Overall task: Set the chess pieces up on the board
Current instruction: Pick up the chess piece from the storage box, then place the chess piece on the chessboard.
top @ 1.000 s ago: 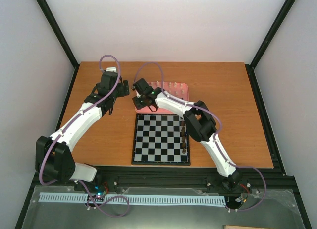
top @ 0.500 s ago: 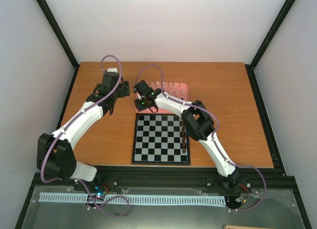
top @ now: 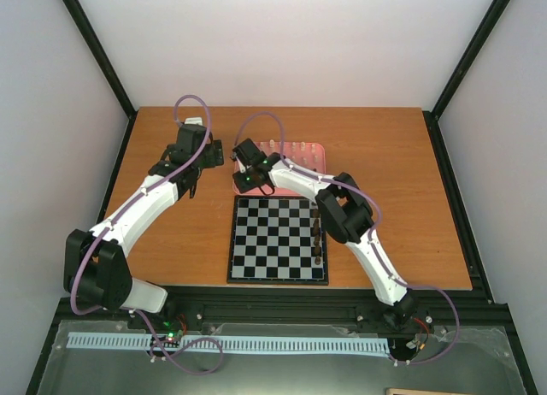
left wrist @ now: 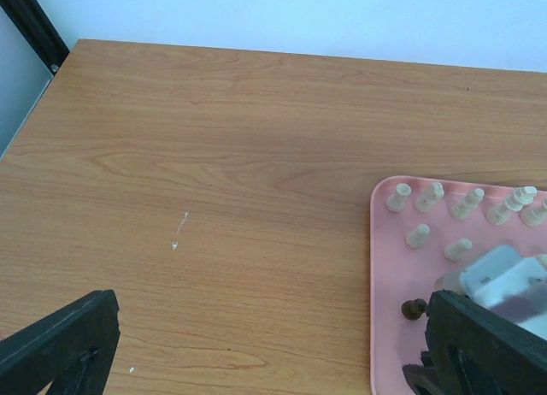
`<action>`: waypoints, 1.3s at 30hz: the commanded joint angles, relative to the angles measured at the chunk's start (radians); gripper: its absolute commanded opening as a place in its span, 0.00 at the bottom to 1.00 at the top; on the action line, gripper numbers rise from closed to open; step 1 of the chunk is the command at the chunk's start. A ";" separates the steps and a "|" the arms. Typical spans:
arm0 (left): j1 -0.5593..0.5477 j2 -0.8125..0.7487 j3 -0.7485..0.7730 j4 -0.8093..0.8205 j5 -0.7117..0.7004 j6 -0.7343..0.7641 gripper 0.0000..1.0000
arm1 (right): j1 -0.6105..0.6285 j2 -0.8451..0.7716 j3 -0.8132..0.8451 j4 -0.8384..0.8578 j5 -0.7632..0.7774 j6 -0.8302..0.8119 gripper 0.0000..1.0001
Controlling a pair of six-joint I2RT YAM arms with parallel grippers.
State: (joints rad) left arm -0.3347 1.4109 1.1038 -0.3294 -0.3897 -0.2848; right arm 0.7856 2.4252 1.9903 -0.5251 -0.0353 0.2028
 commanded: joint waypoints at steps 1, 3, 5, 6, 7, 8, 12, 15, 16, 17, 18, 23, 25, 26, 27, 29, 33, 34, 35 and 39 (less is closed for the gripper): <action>0.002 -0.003 0.010 0.021 -0.010 -0.005 1.00 | -0.005 -0.157 -0.064 0.045 -0.008 0.001 0.15; 0.002 0.000 0.011 0.020 -0.010 -0.003 1.00 | -0.003 -0.214 -0.102 0.059 0.008 0.000 0.15; 0.002 0.000 0.011 0.020 -0.012 -0.002 1.00 | -0.003 -0.274 -0.141 0.065 0.028 0.002 0.15; 0.002 0.000 0.011 0.020 -0.013 -0.001 1.00 | -0.003 -0.304 -0.164 0.069 0.036 0.004 0.15; 0.002 0.000 0.011 0.020 -0.015 -0.001 1.00 | -0.002 -0.337 -0.188 0.073 0.044 0.009 0.15; 0.003 0.002 0.013 0.020 -0.016 0.002 1.00 | -0.002 -0.370 -0.229 0.078 0.054 0.015 0.15; 0.002 0.002 0.014 0.019 -0.017 0.003 1.00 | 0.006 -0.525 -0.378 0.073 0.113 0.046 0.15; 0.002 0.005 0.016 0.021 -0.006 0.001 1.00 | 0.027 -0.650 -0.504 0.046 0.173 0.074 0.15; 0.002 0.006 0.017 0.021 -0.001 0.001 1.00 | 0.039 -0.690 -0.551 0.034 0.198 0.083 0.15; 0.002 0.010 0.017 0.020 0.001 0.001 1.00 | 0.052 -0.734 -0.591 0.018 0.218 0.094 0.15; 0.002 0.012 0.019 0.020 0.001 0.002 1.00 | 0.064 -0.787 -0.634 0.000 0.232 0.104 0.15; 0.002 0.016 0.019 0.018 -0.011 0.001 1.00 | 0.161 -1.000 -0.829 -0.093 0.313 0.192 0.15; 0.002 0.014 0.017 0.018 -0.014 0.002 1.00 | 0.198 -1.084 -0.898 -0.123 0.328 0.239 0.15; 0.002 0.013 0.018 0.018 -0.016 0.001 1.00 | 0.211 -1.121 -0.934 -0.141 0.333 0.267 0.15; 0.002 0.012 0.018 0.017 -0.015 0.000 1.00 | 0.223 -1.160 -0.969 -0.158 0.334 0.292 0.15; 0.002 0.011 0.015 0.018 -0.010 -0.001 1.00 | 0.244 -1.222 -1.042 -0.188 0.329 0.343 0.16; 0.001 0.015 0.014 0.021 -0.005 -0.004 1.00 | 0.293 -1.328 -1.194 -0.217 0.317 0.448 0.15; 0.002 0.016 0.016 0.020 -0.004 -0.004 1.00 | 0.305 -1.349 -1.220 -0.229 0.320 0.475 0.15; 0.002 0.019 0.016 0.021 -0.005 -0.003 1.00 | 0.319 -1.370 -1.241 -0.237 0.320 0.495 0.15; 0.002 0.027 0.020 0.022 -0.010 -0.001 1.00 | 0.368 -1.435 -1.292 -0.261 0.335 0.569 0.15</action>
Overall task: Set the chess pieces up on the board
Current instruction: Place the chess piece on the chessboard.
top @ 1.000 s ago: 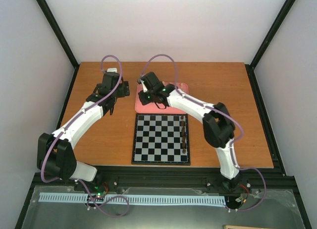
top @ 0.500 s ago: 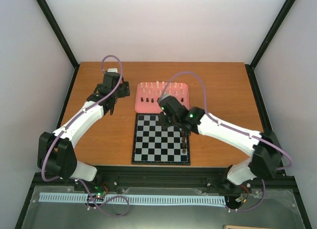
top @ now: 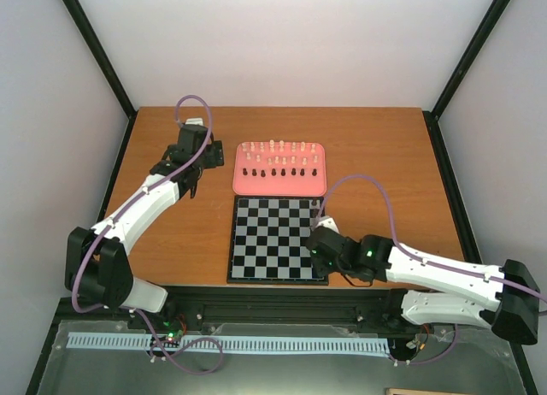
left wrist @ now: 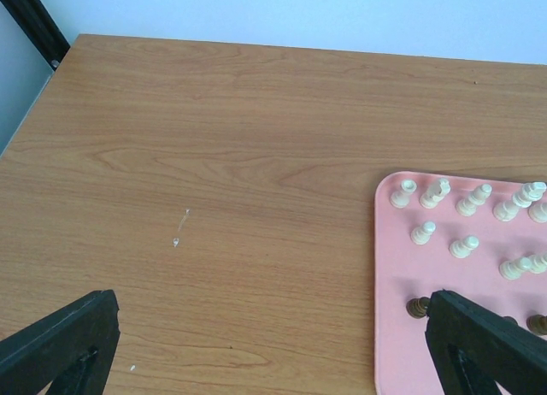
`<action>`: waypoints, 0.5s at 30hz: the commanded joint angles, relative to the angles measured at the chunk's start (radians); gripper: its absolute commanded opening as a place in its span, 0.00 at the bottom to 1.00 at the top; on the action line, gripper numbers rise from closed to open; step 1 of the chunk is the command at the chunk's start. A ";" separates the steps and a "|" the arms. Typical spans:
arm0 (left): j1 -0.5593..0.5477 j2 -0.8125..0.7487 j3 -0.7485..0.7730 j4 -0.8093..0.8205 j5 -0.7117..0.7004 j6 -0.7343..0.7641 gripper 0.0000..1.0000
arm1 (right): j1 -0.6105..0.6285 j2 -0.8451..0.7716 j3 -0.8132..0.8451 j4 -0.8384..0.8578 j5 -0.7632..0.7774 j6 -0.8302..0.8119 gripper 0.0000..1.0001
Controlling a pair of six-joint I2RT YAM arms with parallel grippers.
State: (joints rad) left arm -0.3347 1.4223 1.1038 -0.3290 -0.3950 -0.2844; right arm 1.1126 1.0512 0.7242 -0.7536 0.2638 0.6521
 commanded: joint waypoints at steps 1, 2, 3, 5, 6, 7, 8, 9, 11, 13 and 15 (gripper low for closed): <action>0.002 0.018 0.021 0.022 -0.006 -0.002 1.00 | 0.049 -0.073 -0.035 -0.033 0.038 0.133 0.15; 0.002 0.020 0.021 0.022 -0.005 -0.002 1.00 | 0.056 -0.083 -0.045 -0.030 0.036 0.140 0.15; 0.001 0.022 0.020 0.022 -0.005 -0.003 1.00 | 0.061 -0.086 -0.054 -0.026 0.032 0.146 0.15; 0.002 0.030 0.022 0.022 -0.005 -0.003 1.00 | 0.069 -0.081 -0.074 -0.009 0.027 0.152 0.15; 0.002 0.033 0.024 0.022 -0.005 -0.003 1.00 | 0.073 -0.075 -0.082 0.002 0.024 0.154 0.15; 0.002 0.035 0.024 0.022 -0.004 -0.004 1.00 | 0.078 -0.070 -0.091 0.015 0.020 0.156 0.15; 0.002 0.036 0.024 0.022 -0.005 -0.003 1.00 | 0.085 -0.061 -0.101 0.026 0.015 0.159 0.15; 0.002 0.039 0.025 0.021 -0.006 -0.004 1.00 | 0.092 -0.055 -0.112 0.036 0.012 0.164 0.15; 0.002 0.042 0.027 0.021 -0.009 -0.003 1.00 | 0.109 -0.043 -0.127 0.047 0.009 0.181 0.15; 0.001 0.042 0.029 0.022 -0.009 -0.002 1.00 | 0.126 -0.036 -0.137 0.049 0.011 0.198 0.15; 0.002 0.043 0.027 0.025 -0.009 -0.004 1.00 | 0.141 -0.036 -0.149 0.054 0.019 0.213 0.15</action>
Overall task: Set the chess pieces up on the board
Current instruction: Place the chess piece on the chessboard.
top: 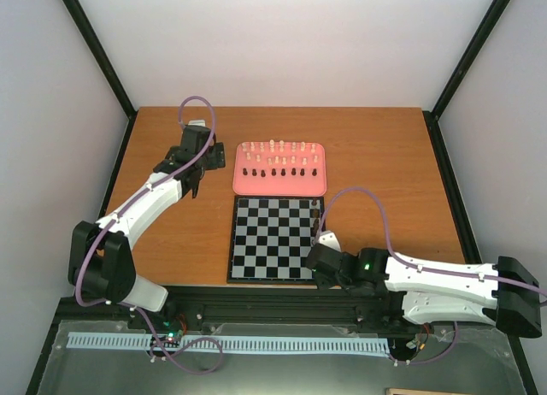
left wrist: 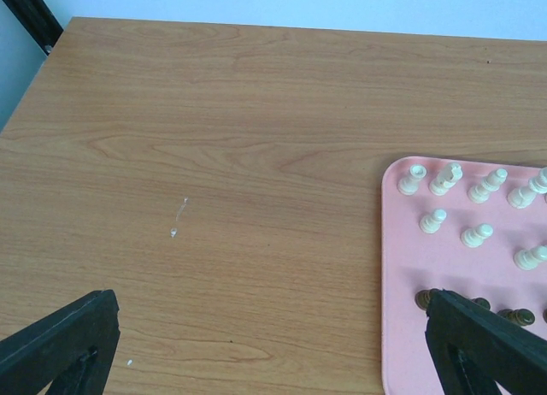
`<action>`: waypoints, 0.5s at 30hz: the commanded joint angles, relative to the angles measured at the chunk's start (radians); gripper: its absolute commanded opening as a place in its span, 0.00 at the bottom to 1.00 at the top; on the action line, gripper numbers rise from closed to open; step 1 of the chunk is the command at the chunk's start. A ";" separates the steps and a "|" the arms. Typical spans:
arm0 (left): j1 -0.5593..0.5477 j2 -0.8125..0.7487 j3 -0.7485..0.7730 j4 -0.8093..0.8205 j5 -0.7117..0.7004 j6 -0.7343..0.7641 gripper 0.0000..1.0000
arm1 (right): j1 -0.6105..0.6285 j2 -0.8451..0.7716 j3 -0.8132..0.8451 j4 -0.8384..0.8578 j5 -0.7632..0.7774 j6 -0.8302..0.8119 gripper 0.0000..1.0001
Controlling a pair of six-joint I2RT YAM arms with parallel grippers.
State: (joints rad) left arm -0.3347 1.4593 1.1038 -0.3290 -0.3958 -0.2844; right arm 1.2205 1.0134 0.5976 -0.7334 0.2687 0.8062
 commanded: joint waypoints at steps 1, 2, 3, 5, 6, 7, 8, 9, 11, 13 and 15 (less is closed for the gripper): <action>0.002 0.006 0.027 0.027 -0.007 -0.004 1.00 | 0.036 -0.001 -0.028 0.038 0.015 0.065 0.15; 0.002 0.009 0.028 0.028 -0.006 -0.005 1.00 | 0.039 -0.005 -0.034 0.047 0.017 0.070 0.15; 0.002 0.011 0.028 0.028 -0.006 -0.005 1.00 | 0.042 -0.009 -0.043 0.060 0.017 0.073 0.15; 0.002 0.014 0.030 0.027 -0.004 -0.005 1.00 | 0.046 -0.015 -0.064 0.087 0.018 0.078 0.15; 0.002 0.016 0.030 0.028 -0.003 -0.006 1.00 | 0.047 -0.015 -0.073 0.099 0.019 0.081 0.15; 0.002 0.017 0.030 0.027 -0.002 -0.004 1.00 | 0.048 -0.015 -0.085 0.112 0.022 0.086 0.16; 0.002 0.016 0.031 0.026 -0.002 -0.004 1.00 | 0.047 -0.013 -0.095 0.124 0.024 0.090 0.16; 0.002 0.014 0.030 0.025 -0.002 -0.004 1.00 | 0.049 -0.009 -0.104 0.137 0.026 0.092 0.16; 0.002 0.012 0.029 0.027 -0.002 -0.005 1.00 | 0.052 -0.004 -0.114 0.158 0.037 0.095 0.16; 0.002 0.010 0.027 0.027 -0.003 -0.005 1.00 | 0.055 -0.002 -0.117 0.168 0.051 0.096 0.16; 0.002 0.008 0.027 0.028 -0.004 -0.004 1.00 | 0.057 -0.001 -0.121 0.177 0.061 0.094 0.16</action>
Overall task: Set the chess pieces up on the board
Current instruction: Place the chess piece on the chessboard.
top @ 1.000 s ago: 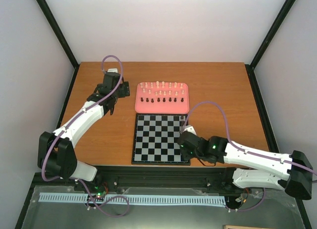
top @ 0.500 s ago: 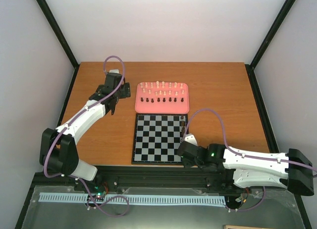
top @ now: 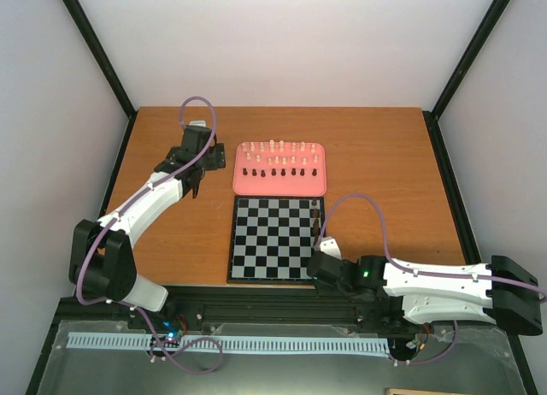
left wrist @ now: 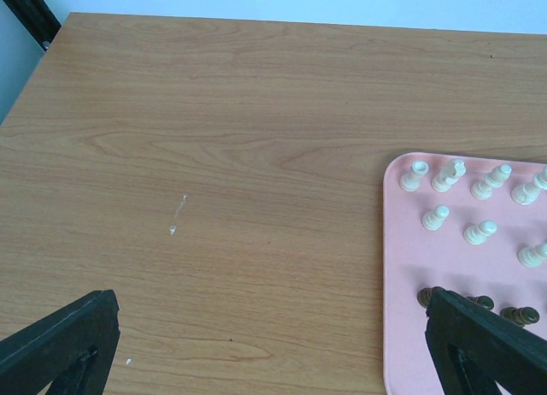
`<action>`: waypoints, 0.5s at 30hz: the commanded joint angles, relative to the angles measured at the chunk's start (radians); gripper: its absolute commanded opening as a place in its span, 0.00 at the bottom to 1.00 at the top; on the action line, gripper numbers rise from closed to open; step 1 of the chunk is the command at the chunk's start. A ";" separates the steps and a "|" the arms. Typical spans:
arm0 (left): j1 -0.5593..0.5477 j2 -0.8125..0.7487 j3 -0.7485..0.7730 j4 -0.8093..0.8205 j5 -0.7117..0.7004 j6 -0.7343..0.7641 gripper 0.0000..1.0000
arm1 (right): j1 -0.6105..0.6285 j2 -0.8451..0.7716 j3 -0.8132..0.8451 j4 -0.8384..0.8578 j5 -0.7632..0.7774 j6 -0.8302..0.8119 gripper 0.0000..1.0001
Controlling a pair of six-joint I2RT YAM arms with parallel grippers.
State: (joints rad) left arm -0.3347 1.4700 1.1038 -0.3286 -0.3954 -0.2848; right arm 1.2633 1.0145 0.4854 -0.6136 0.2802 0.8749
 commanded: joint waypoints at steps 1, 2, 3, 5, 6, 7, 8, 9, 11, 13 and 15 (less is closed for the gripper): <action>0.001 -0.001 0.027 0.027 -0.005 -0.004 1.00 | 0.014 -0.002 -0.010 0.059 0.053 0.026 0.16; 0.002 -0.001 0.027 0.027 -0.005 -0.004 1.00 | 0.014 -0.003 -0.012 0.061 0.057 0.026 0.16; 0.002 0.000 0.028 0.026 -0.004 -0.005 1.00 | 0.016 -0.002 -0.012 0.062 0.061 0.026 0.16; 0.002 0.001 0.028 0.026 -0.002 -0.005 1.00 | 0.015 -0.004 -0.013 0.067 0.064 0.026 0.16; 0.002 0.002 0.027 0.026 -0.005 -0.004 1.00 | 0.016 -0.004 -0.015 0.070 0.067 0.023 0.16; 0.002 0.002 0.027 0.027 -0.005 -0.005 1.00 | 0.016 -0.002 -0.016 0.072 0.068 0.024 0.16; 0.002 0.003 0.028 0.028 -0.005 -0.004 1.00 | 0.016 0.000 -0.016 0.075 0.069 0.023 0.17; 0.002 0.003 0.027 0.028 -0.004 -0.004 1.00 | 0.016 0.003 -0.019 0.079 0.069 0.021 0.17; 0.002 0.005 0.027 0.029 -0.003 -0.004 1.00 | 0.016 0.010 -0.022 0.088 0.071 0.020 0.17; 0.002 0.007 0.028 0.030 -0.003 -0.003 1.00 | 0.016 0.020 -0.023 0.098 0.072 0.019 0.17; 0.002 0.006 0.028 0.030 -0.003 -0.003 1.00 | 0.015 0.030 -0.025 0.105 0.072 0.017 0.17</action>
State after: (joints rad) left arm -0.3347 1.4704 1.1038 -0.3283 -0.3954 -0.2844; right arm 1.2686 1.0271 0.4740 -0.5449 0.3130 0.8803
